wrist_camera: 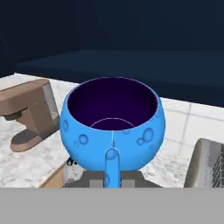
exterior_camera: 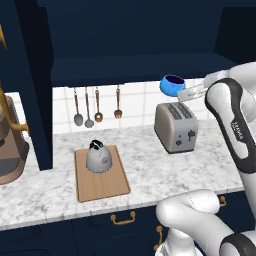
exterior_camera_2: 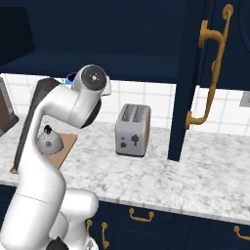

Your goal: Pick the kettle from the counter and place it on the tray. Then pick the mug from the cabinet and place it on the tray. Then close the cabinet doors.

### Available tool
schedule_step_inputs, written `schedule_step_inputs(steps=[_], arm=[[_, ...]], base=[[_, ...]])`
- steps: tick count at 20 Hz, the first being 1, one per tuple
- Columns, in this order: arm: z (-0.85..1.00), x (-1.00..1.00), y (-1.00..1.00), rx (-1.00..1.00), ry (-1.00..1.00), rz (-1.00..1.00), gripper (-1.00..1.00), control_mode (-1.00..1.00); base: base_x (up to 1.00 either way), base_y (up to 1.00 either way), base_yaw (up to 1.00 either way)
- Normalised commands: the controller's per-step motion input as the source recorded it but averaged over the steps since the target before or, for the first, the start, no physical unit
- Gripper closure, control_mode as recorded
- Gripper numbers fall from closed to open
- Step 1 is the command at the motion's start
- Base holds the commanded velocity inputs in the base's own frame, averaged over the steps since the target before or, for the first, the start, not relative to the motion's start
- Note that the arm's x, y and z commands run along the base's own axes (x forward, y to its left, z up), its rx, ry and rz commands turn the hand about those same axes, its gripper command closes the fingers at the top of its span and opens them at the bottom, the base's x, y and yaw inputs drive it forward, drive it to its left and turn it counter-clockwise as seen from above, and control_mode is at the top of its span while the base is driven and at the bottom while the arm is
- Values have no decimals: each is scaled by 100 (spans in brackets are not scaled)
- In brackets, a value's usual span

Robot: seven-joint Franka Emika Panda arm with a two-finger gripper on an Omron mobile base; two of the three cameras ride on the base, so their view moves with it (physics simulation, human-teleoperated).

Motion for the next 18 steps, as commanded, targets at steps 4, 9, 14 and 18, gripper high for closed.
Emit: schedule_step_inputs(steps=[4, 9, 14, 18], arm=[[-32, -50, 72, -5, 4, 86, 100, -100], [-44, 0, 99, -11, 24, 46, 100, -100], [-74, 2, 87, -15, 19, 17, 100, -100], [-99, 0, 95, -22, 12, 12, 100, -100]], base=[[0, 0, 0], [0, 0, 0], [0, 0, 0], [0, 0, 0]])
